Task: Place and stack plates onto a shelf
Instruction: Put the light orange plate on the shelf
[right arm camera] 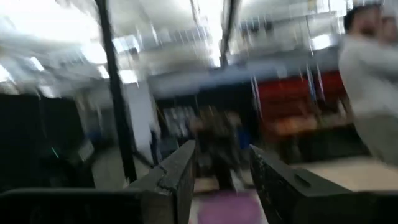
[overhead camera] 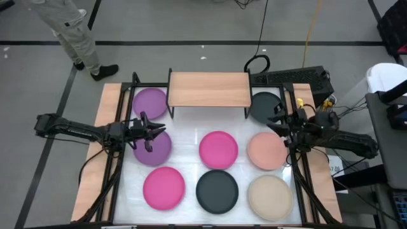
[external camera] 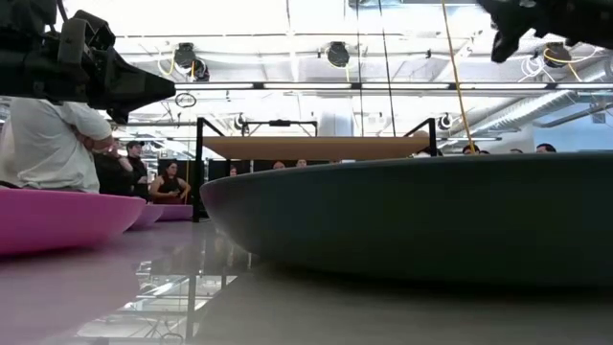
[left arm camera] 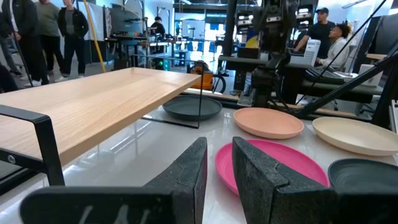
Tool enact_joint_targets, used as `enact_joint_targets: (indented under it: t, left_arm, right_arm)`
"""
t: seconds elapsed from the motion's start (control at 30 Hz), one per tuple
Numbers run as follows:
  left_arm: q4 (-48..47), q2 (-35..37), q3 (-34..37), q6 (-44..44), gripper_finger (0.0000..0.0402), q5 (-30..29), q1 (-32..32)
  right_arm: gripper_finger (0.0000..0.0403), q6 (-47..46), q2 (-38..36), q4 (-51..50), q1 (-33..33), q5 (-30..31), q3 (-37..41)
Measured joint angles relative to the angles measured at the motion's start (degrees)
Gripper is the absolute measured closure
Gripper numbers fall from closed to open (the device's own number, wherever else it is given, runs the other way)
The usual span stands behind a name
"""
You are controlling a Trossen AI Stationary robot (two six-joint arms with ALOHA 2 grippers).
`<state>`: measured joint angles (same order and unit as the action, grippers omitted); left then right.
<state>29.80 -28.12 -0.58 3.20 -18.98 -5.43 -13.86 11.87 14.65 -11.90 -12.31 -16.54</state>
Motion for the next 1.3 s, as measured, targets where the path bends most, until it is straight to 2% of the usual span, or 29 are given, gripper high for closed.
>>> enact_joint_targets:
  t: [0.07,0.2,0.33,0.6,0.73,0.87,1.17,1.3]
  left_arm:
    - [0.0,0.0,0.0,0.0,0.0323,0.0,0.0]
    - [0.3,0.0,0.0,0.0,0.0323,0.0,0.0]
    - [0.3,0.0,0.0,0.0,0.0323,0.0,0.0]
    - [0.3,0.0,0.0,0.0,0.0323,0.0,0.0]
    - [0.3,0.0,0.0,0.0,0.0323,0.0,0.0]
    - [0.3,0.0,0.0,0.0,0.0323,0.0,0.0]
    - [0.3,0.0,0.0,0.0,0.0323,0.0,0.0]
    - [0.3,0.0,0.0,0.0,0.0323,0.0,0.0]
  right_arm:
    - [0.0273,1.6,2.6,-9.2,0.0,0.1,-3.2]
    - [0.0273,4.3,8.3,-20.7,0.0,-1.5,-8.6]
    - [0.0273,4.1,14.8,-27.9,0.0,-1.5,-11.4]
    - [0.0273,-1.6,28.2,-34.7,1.8,-1.2,-14.4]
    - [0.0273,-4.5,34.0,-37.9,6.6,-0.2,-16.3]
    - [0.0273,-6.8,38.2,-40.6,12.7,4.8,-17.9]
    - [0.0273,-18.8,42.9,-47.3,26.0,16.7,-18.7]
    - [0.0273,-23.7,44.3,-46.2,30.3,18.7,-18.7]
